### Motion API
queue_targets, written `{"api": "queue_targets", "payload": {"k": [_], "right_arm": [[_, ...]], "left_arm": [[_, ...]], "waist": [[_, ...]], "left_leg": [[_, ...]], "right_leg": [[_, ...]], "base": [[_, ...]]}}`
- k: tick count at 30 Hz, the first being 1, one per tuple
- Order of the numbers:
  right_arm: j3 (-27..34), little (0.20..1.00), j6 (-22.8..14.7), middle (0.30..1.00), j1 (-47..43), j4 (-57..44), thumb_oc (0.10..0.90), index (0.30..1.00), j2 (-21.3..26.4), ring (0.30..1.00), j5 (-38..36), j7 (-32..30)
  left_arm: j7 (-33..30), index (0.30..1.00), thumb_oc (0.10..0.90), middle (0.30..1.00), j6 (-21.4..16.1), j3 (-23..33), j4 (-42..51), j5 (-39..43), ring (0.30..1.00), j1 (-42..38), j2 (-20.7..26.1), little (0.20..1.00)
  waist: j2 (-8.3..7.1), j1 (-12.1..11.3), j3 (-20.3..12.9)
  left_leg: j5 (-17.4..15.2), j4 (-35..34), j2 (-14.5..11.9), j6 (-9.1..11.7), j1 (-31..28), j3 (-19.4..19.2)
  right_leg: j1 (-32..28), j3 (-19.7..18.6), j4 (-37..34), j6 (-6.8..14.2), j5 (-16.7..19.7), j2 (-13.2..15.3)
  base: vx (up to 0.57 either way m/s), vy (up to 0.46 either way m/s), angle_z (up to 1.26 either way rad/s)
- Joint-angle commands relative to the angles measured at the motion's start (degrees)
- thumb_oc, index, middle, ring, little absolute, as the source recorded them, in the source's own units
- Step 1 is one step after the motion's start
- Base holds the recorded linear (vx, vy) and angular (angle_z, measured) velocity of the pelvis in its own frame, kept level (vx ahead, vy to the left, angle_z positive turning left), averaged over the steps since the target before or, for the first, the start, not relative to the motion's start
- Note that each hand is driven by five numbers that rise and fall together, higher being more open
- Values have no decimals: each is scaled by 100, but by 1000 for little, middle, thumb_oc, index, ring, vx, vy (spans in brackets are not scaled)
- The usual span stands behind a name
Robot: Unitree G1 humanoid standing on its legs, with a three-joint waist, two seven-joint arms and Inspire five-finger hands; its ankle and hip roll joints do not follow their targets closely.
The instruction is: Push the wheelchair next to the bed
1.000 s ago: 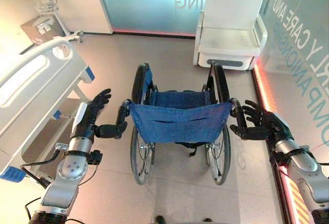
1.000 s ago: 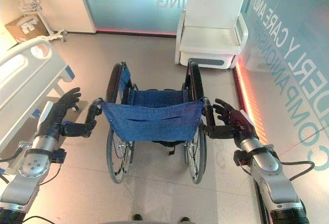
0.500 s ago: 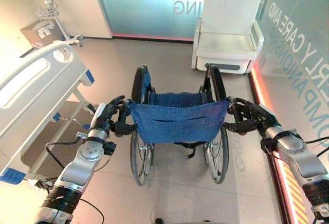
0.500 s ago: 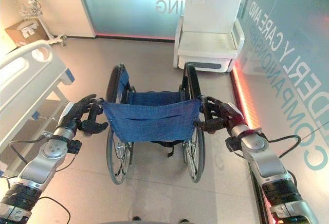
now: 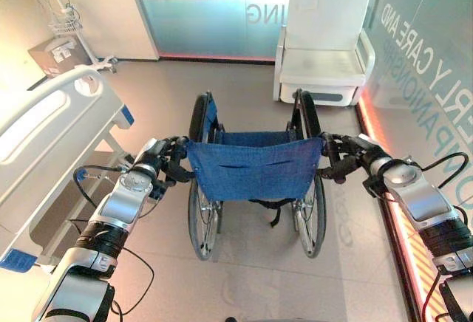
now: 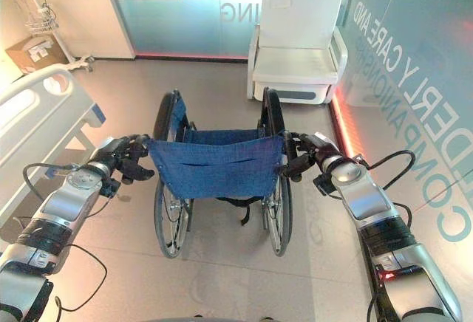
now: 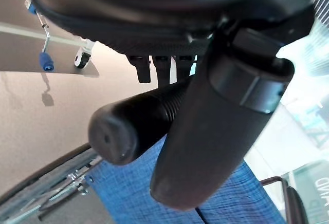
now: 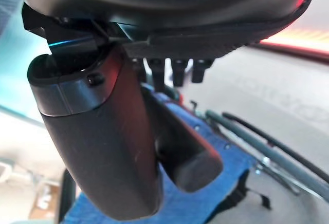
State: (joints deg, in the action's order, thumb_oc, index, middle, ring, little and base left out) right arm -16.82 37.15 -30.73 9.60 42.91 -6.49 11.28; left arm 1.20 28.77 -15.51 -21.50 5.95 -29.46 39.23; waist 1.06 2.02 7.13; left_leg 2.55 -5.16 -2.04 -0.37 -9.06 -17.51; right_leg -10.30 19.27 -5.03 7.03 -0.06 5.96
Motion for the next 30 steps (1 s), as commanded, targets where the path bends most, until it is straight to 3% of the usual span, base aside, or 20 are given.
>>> {"api": "queue_targets", "payload": {"k": [1, 9, 15, 20, 23, 27, 30], "right_arm": [[-166, 900, 649, 900, -30, 646, 800, 900, 812, 900, 1435, 410], [-417, 900, 932, 900, -231, 583, 800, 900, 630, 900, 2244, 1187], [-650, 900, 1299, 900, -404, 754, 800, 900, 430, 900, 2920, 1875], [-910, 900, 1629, 900, -540, 1085, 800, 900, 148, 900, 2977, 2254], [-1038, 900, 1726, 900, -617, 1345, 800, 900, -3, 900, 2850, 2281], [-1164, 900, 1730, 900, -685, 1765, 800, 900, -264, 900, 2009, 1605], [-1208, 900, 1698, 900, -749, 2027, 800, 900, -388, 900, 1867, 1457]], "left_arm": [[162, 900, 800, 900, 1010, 110, -1158, -1476, 900, 254, 1368, 900], [1072, 900, 800, 900, 1651, -218, -1468, -2403, 900, -59, 1462, 900], [1288, 900, 800, 900, 1751, -407, -1700, -2136, 900, -326, 1260, 900], [1242, 900, 800, 900, 1712, -578, -1880, -1988, 900, -548, 1060, 900], [1213, 900, 800, 900, 1718, -636, -1953, -1978, 900, -600, 985, 900], [1103, 900, 800, 900, 1762, -673, -2055, -1762, 900, -684, 870, 900], [1149, 900, 800, 900, 1777, -698, -2162, -1657, 900, -713, 745, 900]], "waist": [[-157, -211, -103], [-145, -197, -85], [-132, -202, -90], [-143, -235, -92], [-143, -271, -94], [-130, -316, -79], [-128, -353, -74]], "left_leg": [[-498, 177, 302, 63, -13, -64], [-497, 170, 321, 69, 21, -77], [-494, 183, 325, 70, 59, -82], [-500, 195, 330, 69, 80, -66], [-498, 199, 332, 74, 93, -52], [-501, 216, 341, 76, 106, -32], [-504, 226, 345, 82, 120, -18]], "right_leg": [[271, 26, 391, 16, -174, -131], [291, -1, 354, 8, -165, -147], [323, -3, 371, 8, -170, -145], [334, 24, 385, -3, -173, -136], [328, 48, 371, -10, -164, -130], [329, 71, 385, -29, -165, -127], [323, 95, 380, -29, -156, -122]], "base": [[0, 0, 0], [0, 0, 0], [0, 0, 0], [0, 0, 0], [0, 0, 0], [0, 0, 0], [0, 0, 0]]}}
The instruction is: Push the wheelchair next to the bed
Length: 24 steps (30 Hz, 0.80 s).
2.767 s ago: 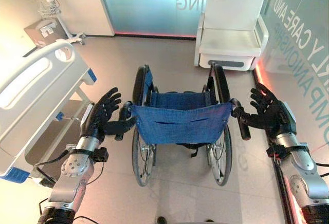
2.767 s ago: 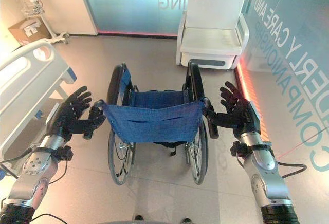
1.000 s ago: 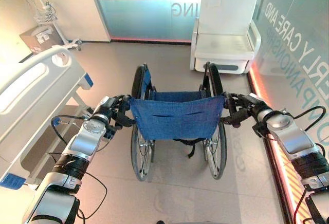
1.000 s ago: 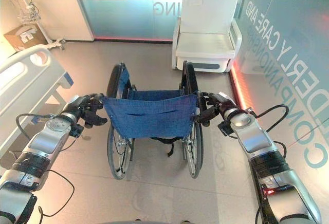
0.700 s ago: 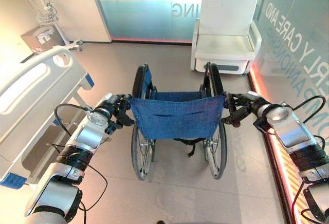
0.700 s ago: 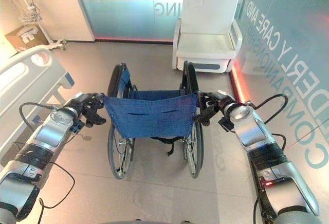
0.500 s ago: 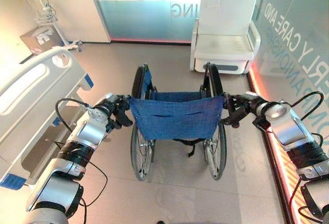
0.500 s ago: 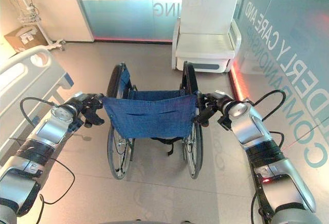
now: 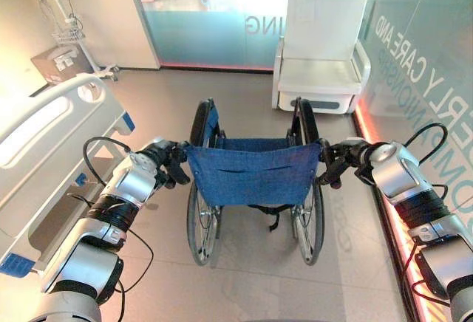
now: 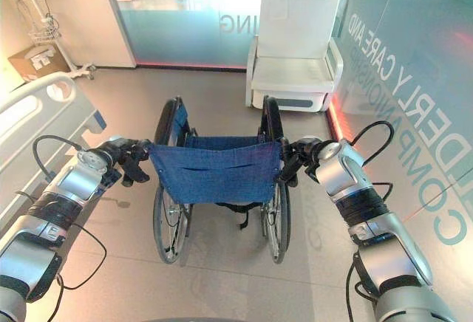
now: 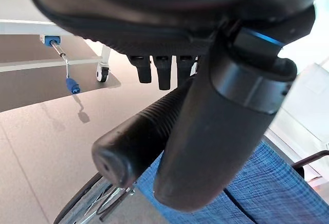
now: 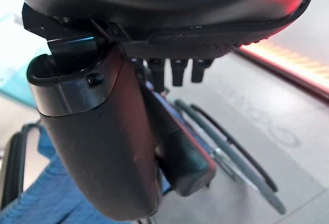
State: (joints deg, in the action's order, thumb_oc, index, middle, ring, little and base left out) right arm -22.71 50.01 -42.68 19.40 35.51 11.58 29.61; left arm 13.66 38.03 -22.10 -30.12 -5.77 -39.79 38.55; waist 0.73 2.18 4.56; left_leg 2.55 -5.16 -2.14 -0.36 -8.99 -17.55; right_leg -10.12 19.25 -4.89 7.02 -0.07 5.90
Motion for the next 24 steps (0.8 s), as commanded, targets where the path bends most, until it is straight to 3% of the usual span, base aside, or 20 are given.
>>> {"api": "queue_targets", "payload": {"k": [1, 5, 7, 8, 9, 16, 24], "right_arm": [[-649, 900, 388, 900, 423, 1170, 800, 900, 306, 900, 90, -346], [-703, 900, 326, 900, 366, 1375, 800, 900, 233, 900, 194, -141], [-725, 596, 203, 596, 326, 1490, 598, 596, 202, 596, 72, -165], [-757, 300, 3, 300, 295, 1572, 400, 300, 162, 300, -175, -451], [-789, 300, -58, 300, 286, 1578, 400, 300, 132, 300, -435, -729], [-647, 300, -685, 300, 358, 1371, 400, 300, -31, 300, -1172, -2058], [-465, 300, -1328, 300, 529, 1067, 400, 300, -262, 300, -1042, -3017]], "left_arm": [[-19, 900, 800, 900, 882, -37, -1349, -468, 900, 336, 740, 900], [143, 900, 800, 900, 862, -27, -1490, -453, 900, 392, 584, 900], [55, 775, 717, 775, 786, -39, -1564, -287, 775, 405, 527, 775], [-125, 401, 467, 401, 641, -26, -1626, -48, 401, 425, 447, 401], [-245, 300, 400, 300, 541, 1, -1632, 101, 300, 454, 389, 300], [-1398, 300, 400, 300, -227, 223, -1502, 1346, 300, 740, 61, 300], [-2297, 300, 400, 300, -972, 418, -1280, 1360, 300, 1115, -374, 300]], "waist": [[-99, -383, 180], [-97, -389, 185], [-97, -394, 173], [-94, -391, 188], [-87, -395, 179], [-79, -397, 143], [-43, -415, 132]], "left_leg": [[-510, 232, 356, 85, 120, -9], [-514, 225, 355, 94, 95, -2], [-506, 232, 352, 96, 122, 4], [-506, 221, 353, 97, 91, 13], [-511, 220, 350, 96, 89, 23], [-498, 202, 338, 119, 98, 21], [-510, 198, 343, 114, 84, 68]], "right_leg": [[304, 108, 365, -26, -157, -111], [283, 124, 372, -19, -170, -106], [308, 109, 367, -26, -159, -109], [282, 114, 369, -28, -168, -110], [281, 105, 368, -32, -173, -110], [297, 91, 344, -34, -145, -104], [272, 72, 342, -38, -158, -82]], "base": [[0, 0, 0], [0, 0, 0], [0, 0, 0], [0, 0, 0], [0, 0, 0], [0, 0, 0], [0, 0, 0]]}}
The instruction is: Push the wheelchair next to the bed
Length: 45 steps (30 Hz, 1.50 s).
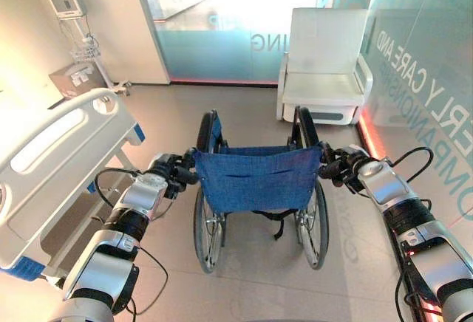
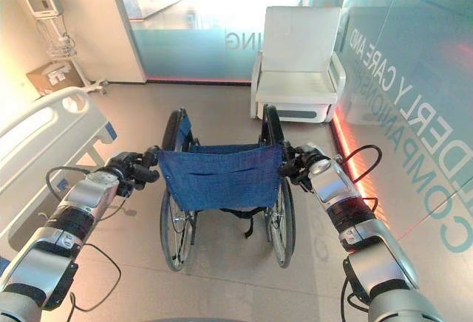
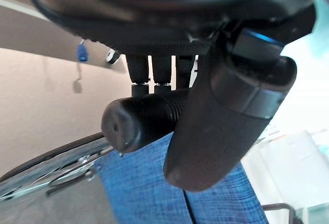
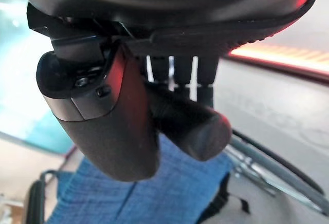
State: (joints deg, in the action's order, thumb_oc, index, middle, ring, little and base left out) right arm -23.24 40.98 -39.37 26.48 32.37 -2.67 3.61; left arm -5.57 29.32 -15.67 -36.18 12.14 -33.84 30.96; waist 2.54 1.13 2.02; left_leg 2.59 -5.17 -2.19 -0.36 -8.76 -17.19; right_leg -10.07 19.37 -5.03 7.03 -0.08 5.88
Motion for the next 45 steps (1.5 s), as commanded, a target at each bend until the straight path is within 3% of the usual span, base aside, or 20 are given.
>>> {"api": "queue_targets", "payload": {"k": [1, 4, 9, 22, 25, 27, 29, 30, 31, 32, 34, 36, 38, 40, 44, 45], "right_arm": [[-412, 300, -425, 300, 198, 358, 400, 300, 51, 300, 383, -418], [-389, 300, -597, 300, 216, 319, 400, 300, -75, 300, 734, -578], [-457, 300, -569, 300, 128, 322, 400, 300, -56, 300, 1098, -496], [-555, 300, -584, 300, -124, 346, 400, 300, 191, 300, 1842, -42], [-538, 300, -626, 300, -198, 364, 400, 300, 247, 300, 1894, 64], [-476, 300, -675, 300, -206, 305, 400, 300, 327, 300, 1854, 61], [-417, 300, -750, 300, -163, 217, 400, 300, 453, 300, 1709, -22], [-375, 300, -809, 300, -102, 197, 400, 300, 536, 300, 1597, -96], [-329, 300, -908, 300, -50, 232, 400, 300, 567, 300, 1435, -204], [-281, 300, -966, 300, 2, 258, 400, 300, 563, 300, 1423, -236], [-119, 300, -1197, 300, 184, 285, 400, 300, 496, 300, 1330, -393], [-87, 300, -1244, 300, 213, 311, 400, 300, 475, 300, 1313, -501], [-83, 300, -1361, 300, 172, 417, 400, 300, 458, 300, 1199, -585], [-123, 300, -1438, 300, 81, 573, 400, 300, 468, 300, 1062, -609], [-407, 300, -1654, 300, -69, 786, 400, 300, 509, 300, 681, -529], [-498, 300, -1785, 300, -23, 849, 400, 300, 523, 300, 659, -499]], "left_arm": [[-374, 300, 400, 300, -101, -225, -674, -431, 300, 522, 384, 300], [-434, 300, 400, 300, -284, -297, -595, -762, 300, 547, 228, 300], [-443, 300, 400, 300, -379, -416, -558, -1022, 300, 477, 185, 300], [-151, 300, 400, 300, -256, -635, -314, -1213, 300, 228, 301, 300], [-93, 300, 400, 300, -337, -646, -235, -1195, 300, 182, 337, 300], [-122, 300, 400, 300, -492, -593, -139, -1207, 300, 191, 408, 300], [-222, 300, 400, 300, -548, -610, 44, -1091, 300, 219, 513, 300], [-320, 300, 400, 300, -608, -595, 168, -1000, 300, 273, 555, 300], [-405, 300, 400, 300, -658, -555, 276, -913, 300, 335, 561, 300], [-428, 300, 400, 300, -657, -531, 338, -892, 300, 358, 540, 300], [-615, 300, 400, 300, -704, -449, 530, -874, 300, 445, 424, 300], [-654, 300, 400, 300, -778, -462, 507, -801, 300, 434, 388, 300], [-680, 300, 400, 300, -931, -481, 411, -679, 300, 443, 340, 300], [-679, 300, 400, 300, -1103, -483, 295, -481, 300, 470, 226, 300], [-808, 300, 400, 300, -1194, -392, 209, -75, 300, 740, 2, 300], [-883, 300, 400, 300, -1188, -358, 215, -11, 300, 891, -121, 300]], "waist": [[-223, -310, 384], [-196, -326, 395], [-190, -324, 403], [-204, -339, 459], [-168, -384, 524], [-119, -394, 603], [-87, -379, 748], [-105, -365, 841], [-125, -341, 949], [-144, -327, 993], [-244, -277, 1167], [-281, -270, 1187], [-322, -301, 1179], [-354, -327, 1134], [-441, -347, 927], [-417, -354, 828]], "left_leg": [[-515, 200, 347, 114, 62, 33], [-528, 213, 351, 104, 44, 42], [-543, 226, 362, 89, 27, 39], [-676, 453, 406, -10, 37, -25], [-709, 442, 480, -114, 24, 11], [-688, 445, 491, -180, 57, -61], [-702, 459, 513, -231, 73, -26], [-810, 465, 552, -215, -10, 75], [-808, 533, 549, -213, -25, 82], [-915, 526, 578, -173, -121, 186], [-1113, 668, 598, -162, -243, 341], [-1206, 757, 600, -178, -227, 439], [-1366, 1011, 563, -188, -172, 423], [-1477, 1454, 416, -153, -46, 231], [-1702, 2319, 7, 21, 8, 44], [-1646, 2704, -175, 171, -48, 124]], "right_leg": [[268, 61, 356, -40, -158, -80], [246, 77, 376, -36, -166, -52], [237, 85, 404, -35, -177, -35], [282, 149, 726, 0, -292, 108], [490, 243, 1504, 100, -455, 227], [939, 329, 2636, 193, -483, 416], [1537, 307, 3660, 348, -12, 659], [1775, 241, 3754, 456, 278, 803], [1934, 282, 3462, 407, 664, 916], [2011, 200, 3279, 475, 717, 1010], [2076, 114, 2065, 481, 1304, 1363], [2022, -21, 1592, 472, 1365, 1451], [1850, -27, 1339, 477, 1356, 1538], [1699, 133, 1481, 417, 968, 1484], [1631, 332, 1881, 224, 336, 1176], [1520, 374, 1899, 109, 77, 921]], "base": [[31, 13, 3], [14, 5, 1], [23, 10, 0], [59, 58, 2], [99, 152, 3], [68, 162, 2], [99, 97, -6], [185, -32, -6], [279, -97, -3], [246, -184, 6], [348, -285, 20], [327, -311, 30], [305, -317, 19], [291, -308, 17], [430, -353, 31], [406, -304, 45]]}}
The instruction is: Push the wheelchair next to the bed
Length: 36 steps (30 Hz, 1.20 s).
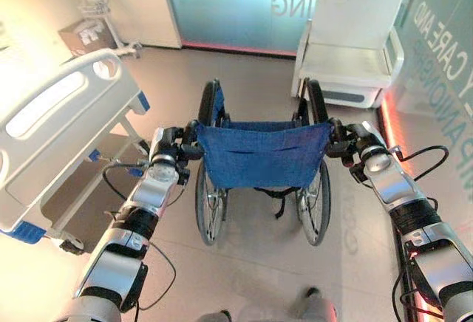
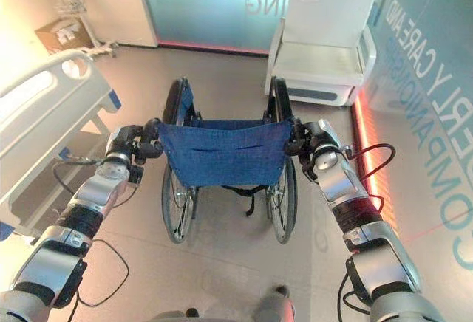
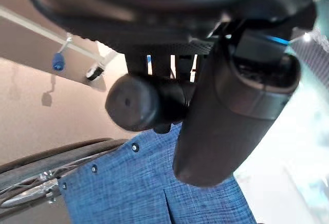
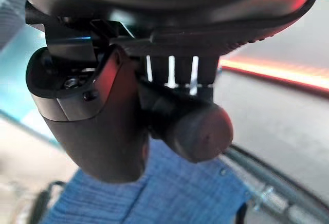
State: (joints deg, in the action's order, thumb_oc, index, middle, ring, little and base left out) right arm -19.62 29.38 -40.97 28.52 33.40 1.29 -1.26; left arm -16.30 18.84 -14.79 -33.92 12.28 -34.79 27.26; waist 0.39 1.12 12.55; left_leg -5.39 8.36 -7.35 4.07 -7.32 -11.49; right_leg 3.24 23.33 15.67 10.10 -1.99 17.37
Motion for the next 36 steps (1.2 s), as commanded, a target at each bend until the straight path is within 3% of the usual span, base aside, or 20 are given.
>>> {"api": "queue_targets", "payload": {"k": [1, 3, 5, 8, 9, 12, 13, 15, 17, 20, 21, 23, 24, 26, 27, 28, 29, 31, 35, 36], "right_arm": [[-860, 300, -629, 300, 132, 645, 400, 300, 423, 300, 261, -13], [-881, 300, -764, 300, 175, 727, 400, 300, 465, 300, 378, 87], [-884, 300, -949, 300, 202, 856, 400, 300, 602, 300, 462, 141], [-884, 300, -1008, 300, 187, 871, 400, 300, 731, 300, 395, 90], [-916, 300, -1087, 300, 94, 985, 400, 300, 701, 300, 401, 32], [-934, 300, -1102, 300, -10, 1004, 400, 300, 627, 300, 496, 11], [-991, 300, -1148, 300, -41, 924, 400, 300, 517, 300, 719, -30], [-1035, 300, -1189, 300, -74, 883, 400, 300, 479, 300, 820, -19], [-1097, 300, -1344, 300, -148, 919, 400, 300, 572, 300, 940, 146], [-1104, 300, -1368, 300, -177, 1017, 400, 300, 635, 300, 792, 177], [-1075, 300, -1343, 300, -155, 1059, 400, 300, 616, 300, 730, 215], [-1047, 300, -1304, 300, -123, 1094, 400, 300, 577, 300, 722, 309], [-1034, 300, -1245, 300, -98, 1144, 400, 300, 557, 300, 675, 351], [-977, 300, -1176, 300, -47, 1137, 400, 300, 493, 300, 679, 357], [-925, 300, -1107, 300, 37, 1102, 400, 300, 441, 300, 637, 372], [-923, 300, -1106, 300, 39, 1100, 400, 300, 440, 300, 637, 372], [-841, 300, -1006, 300, 176, 936, 400, 300, 429, 300, 584, 365], [-805, 300, -943, 300, 283, 823, 400, 300, 357, 300, 617, 356], [-810, 300, -917, 300, 332, 762, 400, 300, 219, 300, 770, 340], [-783, 300, -929, 300, 396, 748, 400, 300, 176, 300, 860, 302]], "left_arm": [[188, 300, 400, 300, -140, -443, -8, -25, 300, 983, 249, 300], [161, 300, 400, 300, -157, -415, -56, 41, 300, 1040, 159, 300], [108, 300, 400, 300, -228, -464, -222, 133, 300, 1015, 68, 300], [158, 300, 400, 300, -183, -538, -250, 215, 300, 894, 106, 300], [164, 300, 400, 300, -164, -564, -247, 241, 300, 852, 159, 300], [96, 300, 400, 300, -156, -541, -211, 308, 300, 838, 177, 300], [-77, 300, 400, 300, -160, -475, -114, 427, 300, 903, 156, 300], [-189, 300, 400, 300, -177, -414, -68, 461, 300, 990, 126, 300], [-192, 300, 400, 300, -308, -186, 50, 415, 300, 1261, 204, 300], [-78, 300, 400, 300, -270, -96, 131, 370, 300, 1321, 301, 300], [-20, 300, 400, 300, -234, -109, 118, 393, 300, 1306, 365, 300], [49, 300, 400, 300, -190, -97, 123, 352, 300, 1321, 394, 300], [161, 300, 400, 300, -136, -67, 116, 233, 300, 1319, 411, 300], [244, 300, 400, 300, -72, -87, 106, 163, 300, 1276, 466, 300], [337, 300, 400, 300, 41, -150, 125, 27, 300, 1205, 535, 300], [338, 300, 400, 300, 42, -152, 125, 26, 300, 1205, 536, 300], [346, 300, 400, 300, 184, -278, 148, -23, 300, 1062, 600, 300], [323, 300, 400, 300, 248, -351, 120, -7, 300, 981, 631, 300], [280, 300, 400, 300, 196, -330, 33, 13, 300, 920, 633, 300], [308, 300, 400, 300, 152, -274, -8, -47, 300, 875, 600, 300]], "waist": [[-256, -348, -228], [-218, -319, -324], [-217, -316, -448], [-259, -382, -369], [-231, -454, -253], [-257, -570, -136], [-205, -744, -54], [-134, -834, -21], [7, -992, -54], [-33, -969, -143], [-84, -1005, -178], [-115, -1057, -252], [-136, -1061, -331], [-160, -1069, -395], [-229, -1105, -480], [-233, -1108, -482], [-298, -1077, -557], [-293, -1003, -548], [-186, -816, -452], [-107, -717, -394]], "left_leg": [[-744, 1334, 382, -302, -139, -494], [-624, 1695, 154, -127, -194, -530], [37, 2176, -25, 198, -25, -600], [66, 2189, 27, 193, 397, -561], [34, 1776, 220, 123, 525, -517], [276, 1247, 238, 131, 855, -561], [1010, 502, 193, 173, 1527, -348], [1397, 1, 98, 247, 1718, -172], [1809, -676, -189, 255, 1840, -77], [1425, -413, -138, 193, 1639, -419], [1137, -29, 3, 72, 1704, -375], [918, 275, 77, 12, 1767, -370], [629, 298, 181, -179, 1618, -539], [545, 207, 326, -307, 1496, -584], [486, 125, 549, -432, 1426, -576], [486, 122, 553, -434, 1425, -578], [425, -41, 786, -566, 1268, -636], [359, -222, 1004, -655, 1035, -584], [293, -305, 933, -603, 649, -666], [175, -357, 889, -580, 354, -649]], "right_leg": [[212, 20, -247, -261, 366, -187], [107, 59, -266, -373, 145, -427], [-168, 280, -501, -643, -99, -728], [-417, 307, -627, -681, -187, -832], [-560, 170, -642, -595, -201, -912], [-978, 12, -969, -566, -202, -1062], [-1206, -172, -1283, -625, -103, -1186], [-1314, -284, -1317, -630, -141, -1253], [-1495, -399, -1064, -670, -479, -1344], [-1611, -266, -628, -652, -920, -1263], [-1661, -267, -469, -660, -1062, -1206], [-1723, -243, -298, -641, -1204, -1165], [-1694, -200, 61, -542, -1269, -1072], [-1645, -172, 498, -404, -1273, -975], [-1645, -166, 929, -196, -1085, -841], [-1642, -168, 934, -192, -1087, -835], [-1459, -129, 1554, 75, -514, -637], [-1054, -239, 1815, 212, 42, -501], [-495, -128, 1105, 113, 240, -449], [-55, 44, 636, 35, 611, -220]], "base": [[437, -266, 40], [330, -206, 20], [334, -228, 28], [294, -114, 26], [291, -40, -5], [349, -2, 18], [403, 115, -3], [449, 159, -35], [601, 248, -60], [503, 209, -73], [456, 179, -65], [419, 193, -53], [541, 323, -33], [460, 283, -24], [271, 162, -9], [544, 339, -3], [331, 221, 1], [397, 230, -4], [350, 51, -9], [394, -72, -30]]}}
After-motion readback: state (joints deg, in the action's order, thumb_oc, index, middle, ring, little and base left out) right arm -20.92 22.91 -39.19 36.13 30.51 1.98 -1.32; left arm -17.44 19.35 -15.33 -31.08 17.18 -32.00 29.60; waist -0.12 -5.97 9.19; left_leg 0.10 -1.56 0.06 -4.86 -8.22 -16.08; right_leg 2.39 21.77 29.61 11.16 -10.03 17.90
